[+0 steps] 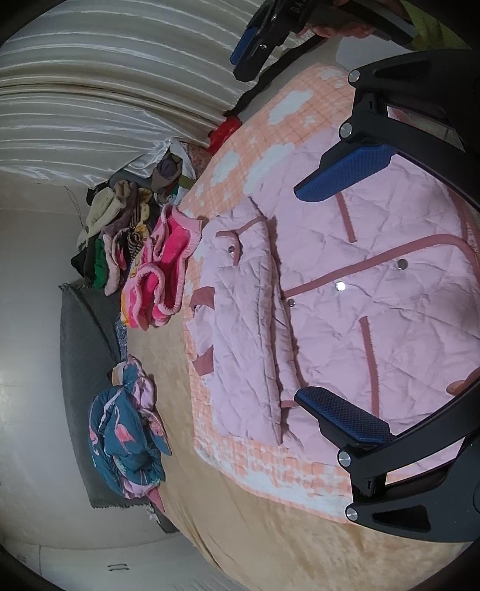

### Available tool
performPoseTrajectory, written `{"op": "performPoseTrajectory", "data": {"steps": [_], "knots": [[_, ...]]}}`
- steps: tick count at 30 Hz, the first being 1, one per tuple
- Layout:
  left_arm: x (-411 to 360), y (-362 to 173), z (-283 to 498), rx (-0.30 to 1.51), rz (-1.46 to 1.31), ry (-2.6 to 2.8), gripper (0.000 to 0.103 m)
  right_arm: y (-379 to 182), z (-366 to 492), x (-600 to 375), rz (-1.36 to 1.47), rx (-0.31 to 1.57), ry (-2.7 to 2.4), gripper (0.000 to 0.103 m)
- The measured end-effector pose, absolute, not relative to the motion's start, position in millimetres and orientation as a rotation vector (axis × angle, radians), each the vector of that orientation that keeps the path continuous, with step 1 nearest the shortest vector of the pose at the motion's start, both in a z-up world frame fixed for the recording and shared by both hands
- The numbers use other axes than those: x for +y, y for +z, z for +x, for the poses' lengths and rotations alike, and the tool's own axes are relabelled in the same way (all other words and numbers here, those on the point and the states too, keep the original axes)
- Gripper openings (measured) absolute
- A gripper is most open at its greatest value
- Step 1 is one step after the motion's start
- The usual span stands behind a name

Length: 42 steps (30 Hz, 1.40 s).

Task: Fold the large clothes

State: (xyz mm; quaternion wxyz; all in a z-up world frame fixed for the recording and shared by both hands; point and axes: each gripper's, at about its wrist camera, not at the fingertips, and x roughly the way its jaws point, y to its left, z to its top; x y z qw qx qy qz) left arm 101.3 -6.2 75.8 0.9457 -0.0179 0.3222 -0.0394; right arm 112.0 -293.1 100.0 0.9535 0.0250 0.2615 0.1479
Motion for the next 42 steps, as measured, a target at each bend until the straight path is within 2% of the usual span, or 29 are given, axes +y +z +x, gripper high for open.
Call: {"op": "performPoseTrajectory", "data": {"steps": [13,42], "knots": [[-12,65,78,0.676,-0.091,-0.112,0.094,74,90,-304,0.015,0.574,0.279,0.099],[-4,14,54,0.769,-0.008,-0.012,0.094,22,75,-314,-0.005,0.679,0.265,0.099]]}}
